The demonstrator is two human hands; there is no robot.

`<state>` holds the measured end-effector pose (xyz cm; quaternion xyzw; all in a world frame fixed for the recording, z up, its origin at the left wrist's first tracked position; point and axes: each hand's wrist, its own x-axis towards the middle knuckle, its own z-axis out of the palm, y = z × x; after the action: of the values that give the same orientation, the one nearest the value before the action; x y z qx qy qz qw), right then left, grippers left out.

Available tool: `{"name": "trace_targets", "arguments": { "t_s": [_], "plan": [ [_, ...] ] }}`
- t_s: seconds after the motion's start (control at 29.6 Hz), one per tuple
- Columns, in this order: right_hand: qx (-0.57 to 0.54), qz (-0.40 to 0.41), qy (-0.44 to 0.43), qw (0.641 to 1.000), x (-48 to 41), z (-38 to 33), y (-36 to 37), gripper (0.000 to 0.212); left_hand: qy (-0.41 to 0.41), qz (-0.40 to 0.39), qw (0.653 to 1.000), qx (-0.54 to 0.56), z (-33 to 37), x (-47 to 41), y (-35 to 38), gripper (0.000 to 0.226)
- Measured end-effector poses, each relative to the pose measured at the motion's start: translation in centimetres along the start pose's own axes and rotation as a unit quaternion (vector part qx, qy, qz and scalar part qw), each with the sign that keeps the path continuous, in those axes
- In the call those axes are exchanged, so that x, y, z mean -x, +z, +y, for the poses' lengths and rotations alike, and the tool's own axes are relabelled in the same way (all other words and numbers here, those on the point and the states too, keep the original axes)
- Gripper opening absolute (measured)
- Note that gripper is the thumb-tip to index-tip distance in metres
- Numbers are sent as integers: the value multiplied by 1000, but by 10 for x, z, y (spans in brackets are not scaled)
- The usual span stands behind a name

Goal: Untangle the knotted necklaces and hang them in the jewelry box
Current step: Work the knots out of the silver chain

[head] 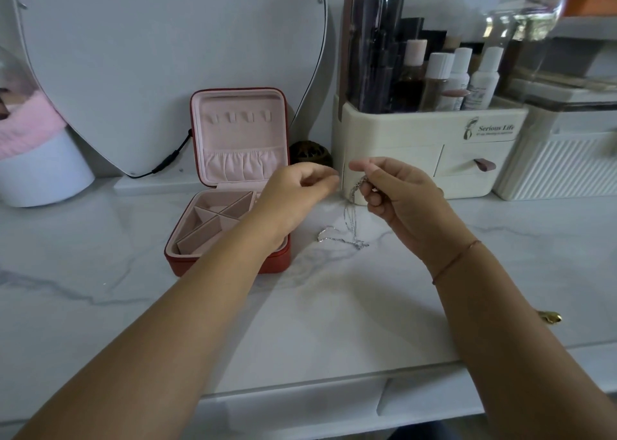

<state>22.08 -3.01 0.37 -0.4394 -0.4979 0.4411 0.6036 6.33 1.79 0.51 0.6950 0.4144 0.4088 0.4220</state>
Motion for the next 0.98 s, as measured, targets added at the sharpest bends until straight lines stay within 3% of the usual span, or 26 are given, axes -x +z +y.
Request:
{"name": "trace_targets", "arguments": {
  "t_s": [0.14,0.47,0.68,0.88,0.98],
  "plan": [
    [9,14,-12,1000,1,-2,2,11,4,-64,997,52,3,4,3,12],
    [13,28,-20,999,0,0,3,5,77,-29,996,26,3,6,7,7],
    [53,3,-8,999,-1,4,1,8,85,47,995,35,-1,2,6,14],
    [83,20,-21,996,-1,5,2,4,79,34,996,-28,-1,3,7,6],
    [101,30,-40,994,-1,6,3,4,93,24,992,-78,-2,4,6,13]
  ]
}}
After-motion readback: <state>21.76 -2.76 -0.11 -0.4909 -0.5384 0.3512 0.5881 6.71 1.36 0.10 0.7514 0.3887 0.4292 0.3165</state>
